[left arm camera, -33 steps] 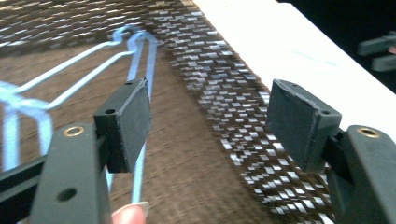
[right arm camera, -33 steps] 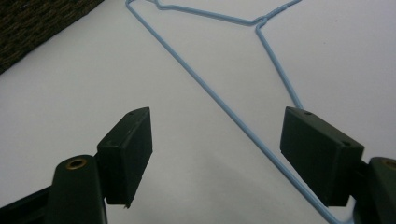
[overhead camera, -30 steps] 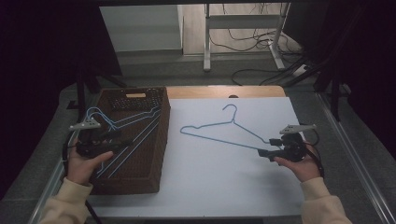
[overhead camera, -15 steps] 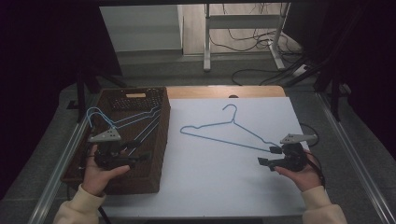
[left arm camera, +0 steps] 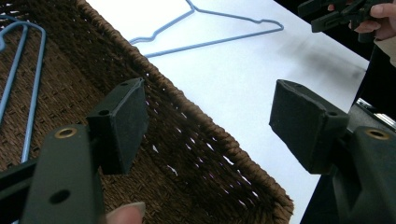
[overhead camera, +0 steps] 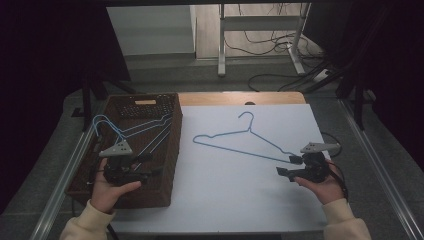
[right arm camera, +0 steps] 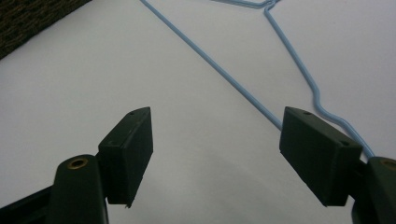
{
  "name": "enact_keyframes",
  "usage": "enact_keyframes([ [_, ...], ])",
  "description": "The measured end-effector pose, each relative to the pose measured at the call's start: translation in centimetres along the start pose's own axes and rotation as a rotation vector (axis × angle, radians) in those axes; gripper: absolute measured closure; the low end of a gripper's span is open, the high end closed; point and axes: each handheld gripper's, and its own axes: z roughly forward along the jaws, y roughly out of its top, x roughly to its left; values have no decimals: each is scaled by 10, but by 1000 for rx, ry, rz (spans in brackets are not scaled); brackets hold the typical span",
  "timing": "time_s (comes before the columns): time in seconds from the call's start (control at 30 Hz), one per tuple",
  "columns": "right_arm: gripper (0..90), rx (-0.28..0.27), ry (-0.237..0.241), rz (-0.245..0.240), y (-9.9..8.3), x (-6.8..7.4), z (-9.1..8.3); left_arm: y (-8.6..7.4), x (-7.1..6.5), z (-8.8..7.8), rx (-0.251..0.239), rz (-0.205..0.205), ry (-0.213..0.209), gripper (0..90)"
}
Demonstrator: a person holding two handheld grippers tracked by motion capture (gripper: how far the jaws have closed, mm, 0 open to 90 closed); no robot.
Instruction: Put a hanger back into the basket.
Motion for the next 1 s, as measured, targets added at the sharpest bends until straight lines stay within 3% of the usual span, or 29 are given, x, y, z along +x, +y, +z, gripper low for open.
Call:
enact_keyframes([
  [0.33, 272, 22, -19, -4, 4, 2, 8, -4, 1, 1, 11, -10, 15, 278],
  [0.57, 311, 50, -38, -25, 15, 4, 25, -3, 1, 2, 19, -5, 20, 277],
  [0.73, 478, 69, -42, -10, 32, 9, 40, -3, 2, 2, 12, -4, 17, 276],
  [0.87, 732, 116, -38, 17, 46, 11, 53, -2, 2, 3, 18, -4, 18, 282],
  [1.0, 856, 145, -64, 40, 64, 11, 79, -2, 1, 4, 21, -1, 17, 281],
])
